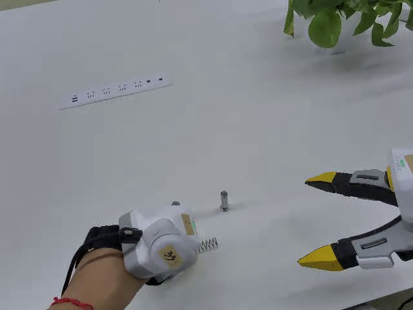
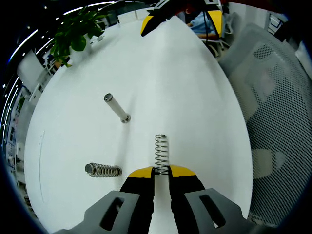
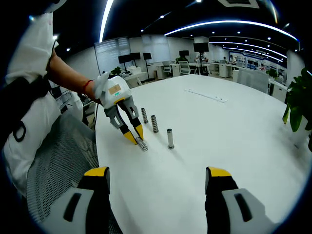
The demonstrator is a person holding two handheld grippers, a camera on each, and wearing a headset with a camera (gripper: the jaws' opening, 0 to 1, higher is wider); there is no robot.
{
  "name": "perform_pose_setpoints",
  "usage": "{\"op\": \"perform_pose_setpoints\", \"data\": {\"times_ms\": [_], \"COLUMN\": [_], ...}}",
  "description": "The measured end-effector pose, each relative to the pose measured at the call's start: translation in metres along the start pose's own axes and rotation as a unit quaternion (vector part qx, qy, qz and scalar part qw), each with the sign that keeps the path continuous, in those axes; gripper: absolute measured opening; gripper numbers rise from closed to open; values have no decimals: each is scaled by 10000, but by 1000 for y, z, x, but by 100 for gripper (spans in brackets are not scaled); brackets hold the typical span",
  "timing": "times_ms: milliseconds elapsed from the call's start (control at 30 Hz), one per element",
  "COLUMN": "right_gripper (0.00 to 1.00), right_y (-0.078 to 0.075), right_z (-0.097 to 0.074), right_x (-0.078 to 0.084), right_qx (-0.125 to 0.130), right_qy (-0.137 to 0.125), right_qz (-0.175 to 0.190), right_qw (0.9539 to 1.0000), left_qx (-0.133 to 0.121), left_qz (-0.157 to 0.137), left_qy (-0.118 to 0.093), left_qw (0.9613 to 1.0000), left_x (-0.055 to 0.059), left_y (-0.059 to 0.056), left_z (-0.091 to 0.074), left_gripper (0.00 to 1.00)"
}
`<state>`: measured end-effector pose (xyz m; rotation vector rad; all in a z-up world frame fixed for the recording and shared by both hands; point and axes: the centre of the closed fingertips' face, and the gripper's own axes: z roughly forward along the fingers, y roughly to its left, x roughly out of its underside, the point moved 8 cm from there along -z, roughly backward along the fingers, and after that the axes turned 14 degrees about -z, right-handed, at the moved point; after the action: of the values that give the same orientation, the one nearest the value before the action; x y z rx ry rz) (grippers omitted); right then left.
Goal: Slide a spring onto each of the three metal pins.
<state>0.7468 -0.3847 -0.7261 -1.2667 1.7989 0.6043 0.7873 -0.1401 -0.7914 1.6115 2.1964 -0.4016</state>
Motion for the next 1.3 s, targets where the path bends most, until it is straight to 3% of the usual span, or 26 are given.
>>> {"op": "perform_pose_setpoints", "data": {"times_ms": [167,900,1300], "right_gripper": [81,81,79], "right_y": [1,5,12], "right_z": [0,4,7], "right_x": [0,-6,-20], "right_qx": [-9,-76,-111], "right_qy": [7,-23,-138], "right_qz": [-3,-29,-36], "right_qw": [10000,10000,9998], "left_qx": [16,180,169], "left_qz": [-213,-498,-991], "left_qy": [-44,-225,-963], "left_qw": [9998,9983,9903], "left_x": [1,6,-5], "left_y": [1,-14,-18], "left_z": [-1,-6,-35], "left_gripper": [11,10,10]}}
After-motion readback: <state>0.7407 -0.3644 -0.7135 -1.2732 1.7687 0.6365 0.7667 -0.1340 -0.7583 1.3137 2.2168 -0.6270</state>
